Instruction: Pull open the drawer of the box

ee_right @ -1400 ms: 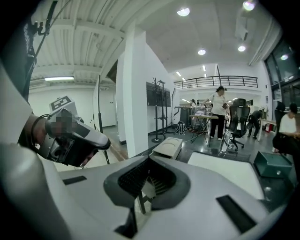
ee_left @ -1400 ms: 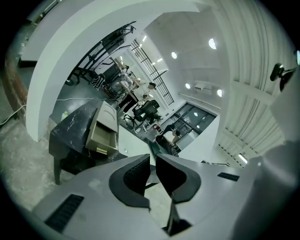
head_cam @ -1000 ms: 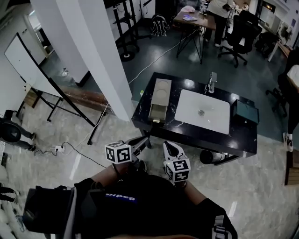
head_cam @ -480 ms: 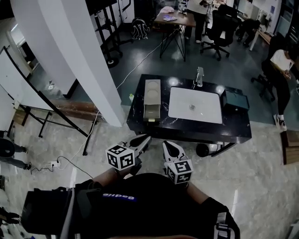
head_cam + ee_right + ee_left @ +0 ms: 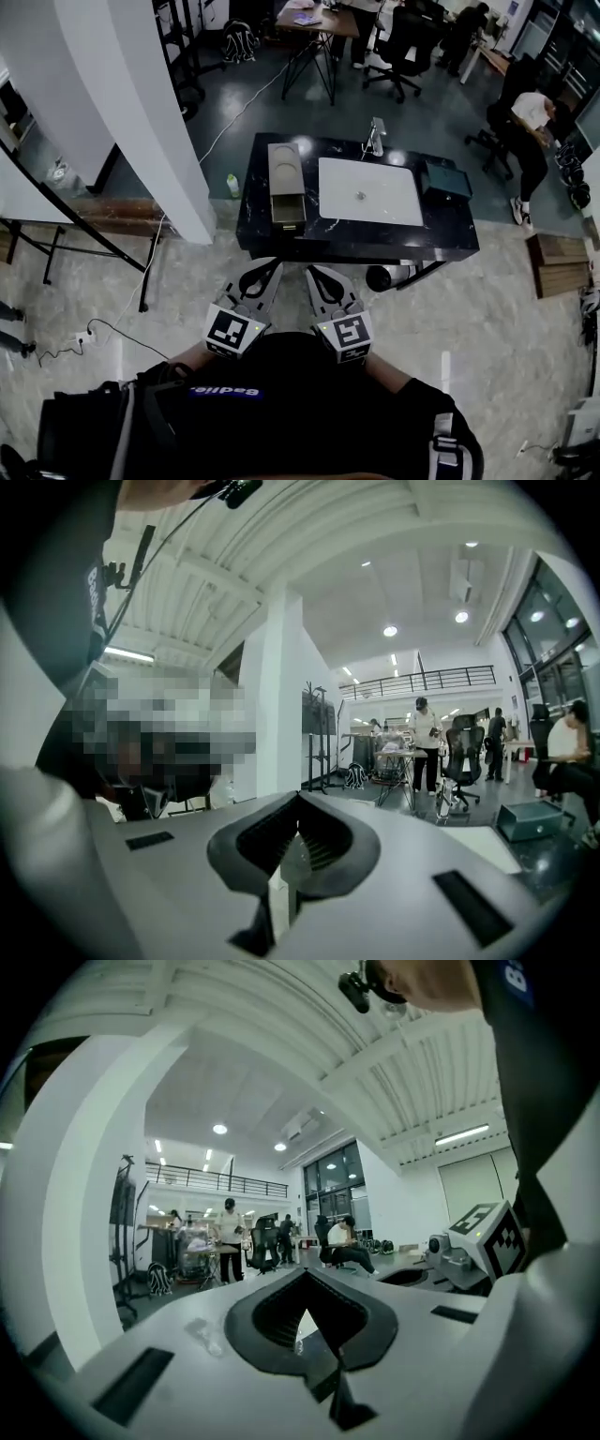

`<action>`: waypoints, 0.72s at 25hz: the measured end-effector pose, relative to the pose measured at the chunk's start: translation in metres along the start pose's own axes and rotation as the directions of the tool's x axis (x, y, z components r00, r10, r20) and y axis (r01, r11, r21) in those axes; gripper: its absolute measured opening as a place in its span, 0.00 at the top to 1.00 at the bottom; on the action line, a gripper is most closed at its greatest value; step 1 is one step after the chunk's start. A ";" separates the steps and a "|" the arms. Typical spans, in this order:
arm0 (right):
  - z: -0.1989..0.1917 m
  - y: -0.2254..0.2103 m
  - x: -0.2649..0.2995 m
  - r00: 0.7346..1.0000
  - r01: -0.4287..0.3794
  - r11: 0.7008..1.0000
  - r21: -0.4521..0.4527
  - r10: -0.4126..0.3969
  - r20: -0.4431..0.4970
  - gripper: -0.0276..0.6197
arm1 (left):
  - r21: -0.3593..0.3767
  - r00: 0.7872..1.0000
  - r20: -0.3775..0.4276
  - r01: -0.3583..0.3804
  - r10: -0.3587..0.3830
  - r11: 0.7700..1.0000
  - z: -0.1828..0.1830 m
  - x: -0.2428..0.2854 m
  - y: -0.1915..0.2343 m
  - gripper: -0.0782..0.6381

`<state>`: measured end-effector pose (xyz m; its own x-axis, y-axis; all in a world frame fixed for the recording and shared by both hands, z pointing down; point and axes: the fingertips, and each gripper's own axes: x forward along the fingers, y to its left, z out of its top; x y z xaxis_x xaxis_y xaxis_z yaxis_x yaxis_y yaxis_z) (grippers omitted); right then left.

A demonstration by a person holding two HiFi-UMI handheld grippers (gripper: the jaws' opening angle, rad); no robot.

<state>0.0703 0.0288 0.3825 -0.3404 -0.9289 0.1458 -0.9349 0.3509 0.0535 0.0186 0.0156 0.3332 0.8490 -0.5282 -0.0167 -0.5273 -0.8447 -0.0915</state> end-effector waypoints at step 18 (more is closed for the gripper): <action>0.015 0.032 0.007 0.996 -0.066 0.996 -0.065 0.069 0.058 0.96 | 0.090 0.997 -0.024 0.070 -0.069 0.993 -0.008 -0.011 -0.013 0.89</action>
<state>0.0364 0.0313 0.3700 -0.4097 -0.9076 0.0915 -0.9020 0.4180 0.1081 0.0157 0.0319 0.3421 0.8820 -0.4710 0.0136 -0.4610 -0.8685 -0.1821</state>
